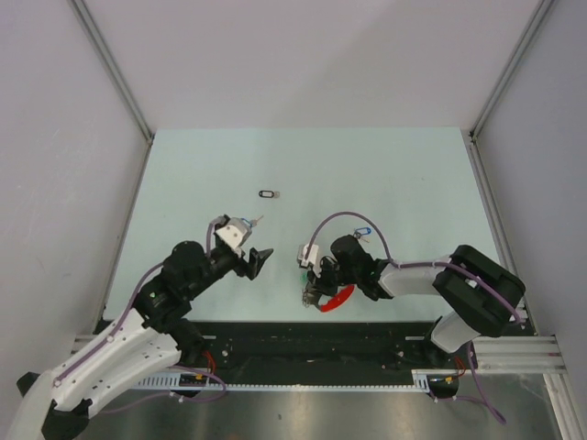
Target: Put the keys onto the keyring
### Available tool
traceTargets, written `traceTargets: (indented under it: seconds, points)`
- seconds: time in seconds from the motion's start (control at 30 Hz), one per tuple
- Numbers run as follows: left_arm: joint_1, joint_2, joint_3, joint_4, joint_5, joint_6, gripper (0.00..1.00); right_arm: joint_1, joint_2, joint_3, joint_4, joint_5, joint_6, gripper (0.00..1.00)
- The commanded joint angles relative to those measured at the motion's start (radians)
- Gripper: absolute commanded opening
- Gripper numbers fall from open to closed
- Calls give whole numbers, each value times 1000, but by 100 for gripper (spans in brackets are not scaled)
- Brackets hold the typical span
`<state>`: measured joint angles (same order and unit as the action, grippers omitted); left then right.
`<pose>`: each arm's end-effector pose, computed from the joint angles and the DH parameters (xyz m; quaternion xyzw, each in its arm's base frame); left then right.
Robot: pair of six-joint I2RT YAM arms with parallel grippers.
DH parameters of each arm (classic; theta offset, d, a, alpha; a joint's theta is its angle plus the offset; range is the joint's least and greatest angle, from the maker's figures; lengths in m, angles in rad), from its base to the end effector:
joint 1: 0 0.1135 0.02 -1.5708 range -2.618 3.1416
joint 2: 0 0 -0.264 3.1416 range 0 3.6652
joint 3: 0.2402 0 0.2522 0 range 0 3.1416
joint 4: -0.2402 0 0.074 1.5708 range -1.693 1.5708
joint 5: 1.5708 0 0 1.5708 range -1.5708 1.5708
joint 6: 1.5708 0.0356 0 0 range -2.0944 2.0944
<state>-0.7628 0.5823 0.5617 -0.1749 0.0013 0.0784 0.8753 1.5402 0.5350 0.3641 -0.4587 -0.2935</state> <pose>0.1107 -0.1059 0.2923 0.3159 0.7052 -0.2135 0.5978 0.1665 0.2241 0.1394 -0.5652 0.6698 0.3199 0.3599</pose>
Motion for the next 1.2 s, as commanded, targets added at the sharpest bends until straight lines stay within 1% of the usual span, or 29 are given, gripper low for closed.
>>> traceTargets:
  seconds: [0.0,0.03,0.1,0.13,0.23,0.27,0.3,0.37,0.4,0.47,0.53,0.57,0.67,0.77,0.87,0.93,1.03,1.07,1.17]
  points:
    - [5,-42,7,-9,-103,7,80,11,29,85,-71,57,-18,22]
    - [5,-51,18,-21,-113,11,82,11,21,92,-103,72,-7,28]
    - [5,-59,21,-26,-122,18,86,11,-24,123,-149,100,31,36]
    - [5,-67,17,-20,-130,20,87,10,-43,134,-209,144,45,37]
    - [5,-68,3,5,-138,18,89,-1,-110,155,-312,199,105,38]
    - [5,-67,3,5,-136,17,89,-5,-123,155,-336,204,128,39]
    - [5,-59,15,-1,-132,17,90,-9,-135,158,-403,215,149,39]
    - [5,-45,27,-17,-132,20,91,-7,-166,157,-451,245,172,39]
    - [5,-47,30,-20,-136,20,92,2,-184,142,-429,249,210,40]
    - [8,-48,33,-32,-155,20,92,1,-193,141,-436,236,244,39]
    - [11,-53,35,-41,-168,15,93,-9,-177,140,-461,275,289,39]
    - [13,-62,35,-43,-178,14,93,-10,-170,140,-461,276,289,38]
    - [16,-76,30,-44,-187,8,93,-6,-149,143,-450,344,355,38]
    - [16,-76,29,-52,-193,3,93,-10,-135,145,-465,360,408,38]
    - [17,-70,40,-63,-196,1,93,-6,-98,143,-465,374,424,38]
    - [22,-68,40,-66,-195,1,94,-6,-69,145,-442,376,429,38]
    - [23,-78,38,-69,-198,-2,94,-10,-5,146,-348,361,433,38]
    - [25,-81,37,-69,-199,-5,94,-10,17,145,-288,359,432,38]
    - [25,-91,33,-69,-210,-5,94,-42,102,175,-205,342,419,38]
